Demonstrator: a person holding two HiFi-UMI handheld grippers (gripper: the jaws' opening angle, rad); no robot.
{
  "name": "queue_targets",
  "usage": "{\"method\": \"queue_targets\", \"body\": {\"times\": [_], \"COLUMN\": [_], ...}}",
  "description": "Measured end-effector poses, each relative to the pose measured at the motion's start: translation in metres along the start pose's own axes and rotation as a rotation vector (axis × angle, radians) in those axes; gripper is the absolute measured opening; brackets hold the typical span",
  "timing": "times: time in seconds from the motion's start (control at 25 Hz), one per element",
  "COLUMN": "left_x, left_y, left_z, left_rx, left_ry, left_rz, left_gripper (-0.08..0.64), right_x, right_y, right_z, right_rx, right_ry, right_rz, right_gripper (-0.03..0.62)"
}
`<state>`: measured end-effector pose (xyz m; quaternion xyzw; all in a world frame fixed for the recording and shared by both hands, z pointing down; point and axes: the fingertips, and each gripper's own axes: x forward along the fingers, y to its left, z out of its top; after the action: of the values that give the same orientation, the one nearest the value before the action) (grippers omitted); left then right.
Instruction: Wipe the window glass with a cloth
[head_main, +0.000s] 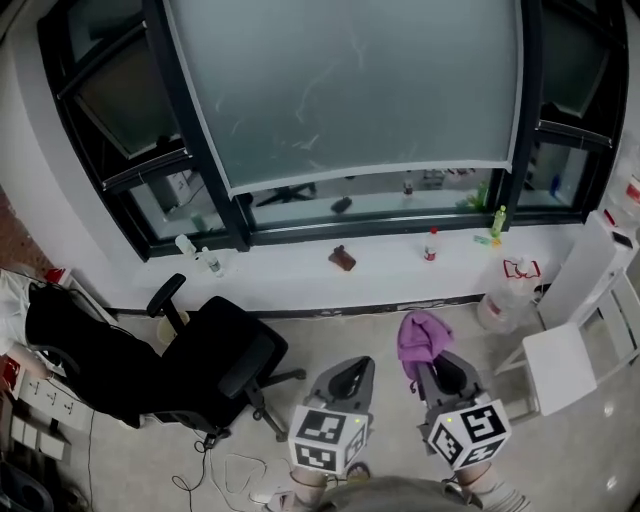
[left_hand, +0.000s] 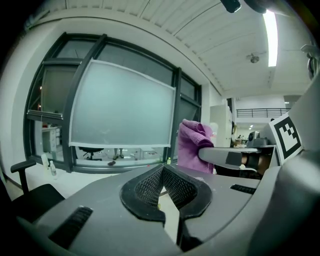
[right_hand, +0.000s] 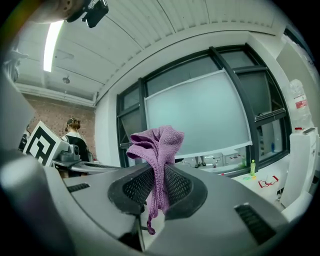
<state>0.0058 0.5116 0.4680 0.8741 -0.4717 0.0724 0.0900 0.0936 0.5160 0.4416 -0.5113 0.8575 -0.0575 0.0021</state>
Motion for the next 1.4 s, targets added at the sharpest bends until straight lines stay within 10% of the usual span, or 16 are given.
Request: {"method": "queue_targets", "body": {"times": [0.68, 1.4], "left_x": [0.004, 0.133], "left_y": [0.088, 0.14], "left_z": [0.007, 0.046], "left_rx": [0.007, -0.005], "left_ry": [0.001, -0.017], "left_rz": [-0.024, 0.001], "left_gripper": [0.005, 0.005], "right_x": [0.082, 0.204], "right_y": [0.053, -0.035], "right_z": [0.002, 0.029], "right_rx": [-0.007, -0.051], "right_ry": [-0.004, -0.01], "right_rz": [0.019, 0.082], "right_gripper": [0.049, 0.049]}}
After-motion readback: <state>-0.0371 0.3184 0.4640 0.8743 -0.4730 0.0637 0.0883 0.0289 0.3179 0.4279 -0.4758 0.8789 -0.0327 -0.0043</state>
